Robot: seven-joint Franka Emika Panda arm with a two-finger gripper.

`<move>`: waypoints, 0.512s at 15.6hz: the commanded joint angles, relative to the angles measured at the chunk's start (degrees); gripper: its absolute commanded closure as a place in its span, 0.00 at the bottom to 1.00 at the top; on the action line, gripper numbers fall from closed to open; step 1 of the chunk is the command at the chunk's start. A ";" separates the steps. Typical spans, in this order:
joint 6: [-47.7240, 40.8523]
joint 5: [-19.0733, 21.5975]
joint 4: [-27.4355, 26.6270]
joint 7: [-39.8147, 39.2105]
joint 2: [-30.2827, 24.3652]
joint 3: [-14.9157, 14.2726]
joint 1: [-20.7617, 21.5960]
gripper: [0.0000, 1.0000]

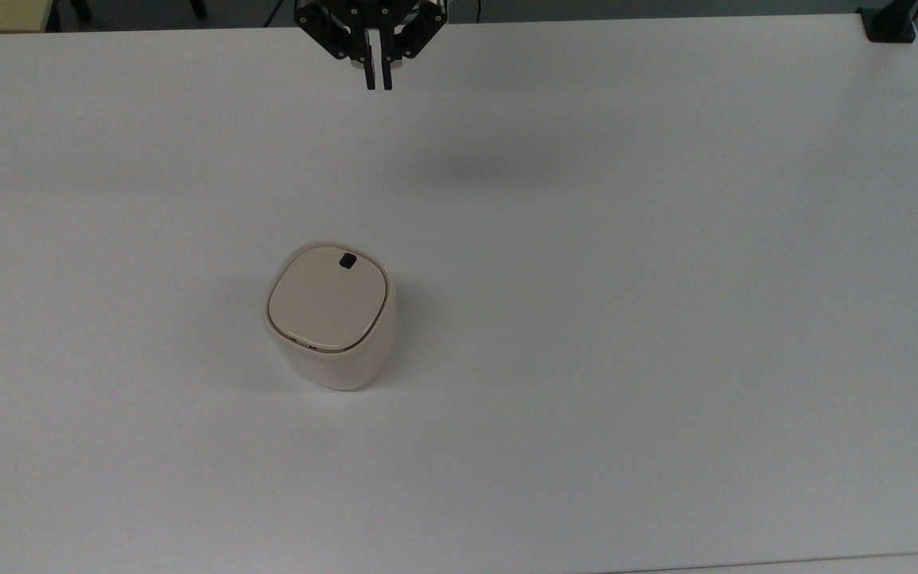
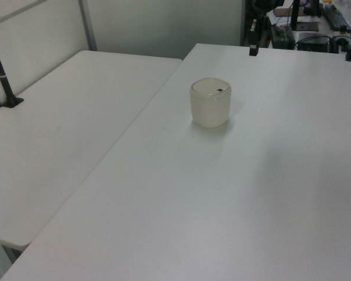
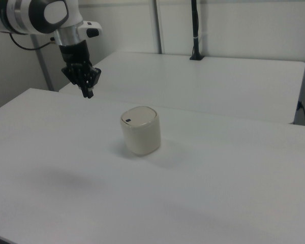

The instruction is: Close the trash bin

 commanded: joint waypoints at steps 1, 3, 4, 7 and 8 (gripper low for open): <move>-1.02 0.44 -1.36 -0.75 -1.21 0.24 -0.67 0.52; -0.93 -0.95 -1.45 -0.75 -1.21 0.50 -0.68 0.21; -0.93 -2.35 -1.53 -0.75 -1.30 0.59 -0.68 0.11; -0.67 -3.42 -1.54 -0.84 -1.30 0.77 -0.77 0.00; -0.67 -3.42 -1.54 -0.84 -1.30 0.77 -0.77 0.00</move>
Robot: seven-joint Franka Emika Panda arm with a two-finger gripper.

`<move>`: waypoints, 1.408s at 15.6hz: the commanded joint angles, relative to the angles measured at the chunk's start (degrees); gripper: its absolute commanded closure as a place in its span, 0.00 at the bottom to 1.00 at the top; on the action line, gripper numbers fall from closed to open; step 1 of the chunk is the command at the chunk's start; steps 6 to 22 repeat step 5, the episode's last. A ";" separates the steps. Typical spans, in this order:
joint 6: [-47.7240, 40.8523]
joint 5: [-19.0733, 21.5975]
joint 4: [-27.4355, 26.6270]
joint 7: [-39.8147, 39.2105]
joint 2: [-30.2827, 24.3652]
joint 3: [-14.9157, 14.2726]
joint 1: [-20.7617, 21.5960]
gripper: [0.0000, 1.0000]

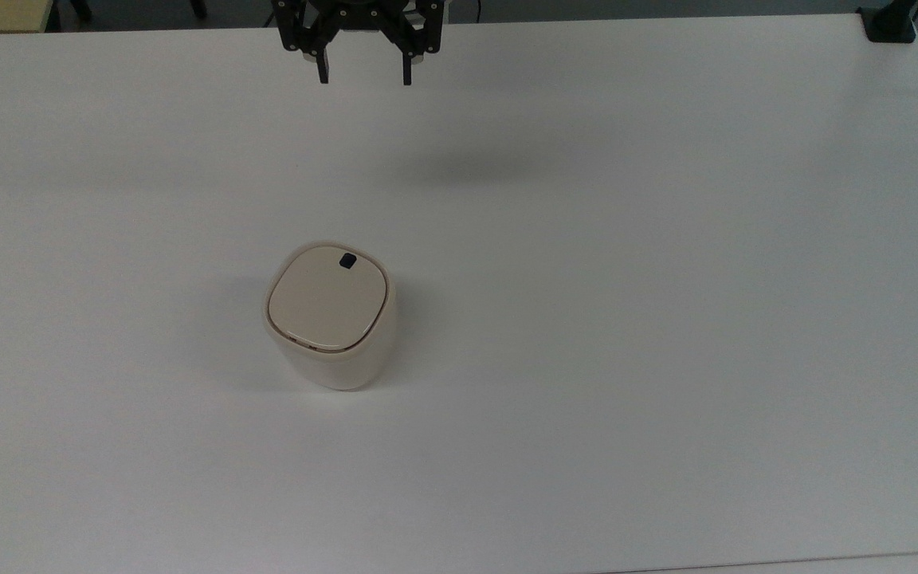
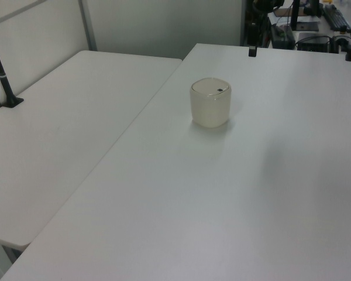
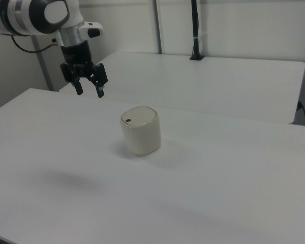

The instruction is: Close the trash bin

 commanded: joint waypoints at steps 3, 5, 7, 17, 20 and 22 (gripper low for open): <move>-0.81 -0.96 -1.17 -0.73 -1.39 0.58 -0.40 0.00; -0.90 -0.96 -1.17 -0.73 -1.39 0.58 -0.40 0.00; -0.90 -0.96 -1.17 -0.73 -1.39 0.58 -0.40 0.00; -0.90 -0.96 -1.17 -0.73 -1.39 0.58 -0.40 0.00; -0.90 -0.96 -1.17 -0.73 -1.39 0.58 -0.40 0.00; -0.90 -0.96 -1.17 -0.73 -1.39 0.58 -0.40 0.00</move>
